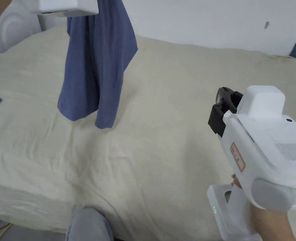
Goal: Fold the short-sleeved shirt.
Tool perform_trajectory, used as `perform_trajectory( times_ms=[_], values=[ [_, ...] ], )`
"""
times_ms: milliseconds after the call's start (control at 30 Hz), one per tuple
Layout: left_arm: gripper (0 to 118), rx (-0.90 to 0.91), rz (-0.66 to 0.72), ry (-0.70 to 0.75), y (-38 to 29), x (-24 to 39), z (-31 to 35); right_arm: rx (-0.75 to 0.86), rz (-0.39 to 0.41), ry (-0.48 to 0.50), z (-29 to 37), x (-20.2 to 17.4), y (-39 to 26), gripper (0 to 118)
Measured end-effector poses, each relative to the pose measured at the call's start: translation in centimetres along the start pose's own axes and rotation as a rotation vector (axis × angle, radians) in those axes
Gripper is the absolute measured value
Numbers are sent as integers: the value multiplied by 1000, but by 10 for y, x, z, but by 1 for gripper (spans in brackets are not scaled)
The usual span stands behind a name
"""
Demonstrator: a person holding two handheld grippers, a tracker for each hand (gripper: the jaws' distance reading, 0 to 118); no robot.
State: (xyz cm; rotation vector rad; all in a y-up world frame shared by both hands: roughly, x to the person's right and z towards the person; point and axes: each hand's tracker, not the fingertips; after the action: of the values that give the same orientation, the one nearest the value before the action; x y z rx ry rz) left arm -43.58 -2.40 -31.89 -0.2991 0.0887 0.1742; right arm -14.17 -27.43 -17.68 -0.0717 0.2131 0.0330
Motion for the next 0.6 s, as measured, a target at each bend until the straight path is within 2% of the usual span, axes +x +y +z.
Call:
perform_trajectory(
  times_ms=[67, 100, 133, 367, 600],
  values=[
    [0, 1, -12, -40, 2, 23, -7, 0, 0, -48, 1, 4, 0, 0],
    [0, -8, -17, -56, 0, 35, -13, -2, -2, -73, 16, 36, 0, 0],
    [0, -14, -21, -70, -1, 47, -20, -4, -5, -95, 22, 48, 0, 0],
    [0, -114, -40, -176, -45, 115, -64, -43, -9, -212, 45, 99, -11, 0],
    [0, -282, -68, -243, -136, 158, -107, -73, -23, -274, 56, 126, -25, 0]
  ],
)
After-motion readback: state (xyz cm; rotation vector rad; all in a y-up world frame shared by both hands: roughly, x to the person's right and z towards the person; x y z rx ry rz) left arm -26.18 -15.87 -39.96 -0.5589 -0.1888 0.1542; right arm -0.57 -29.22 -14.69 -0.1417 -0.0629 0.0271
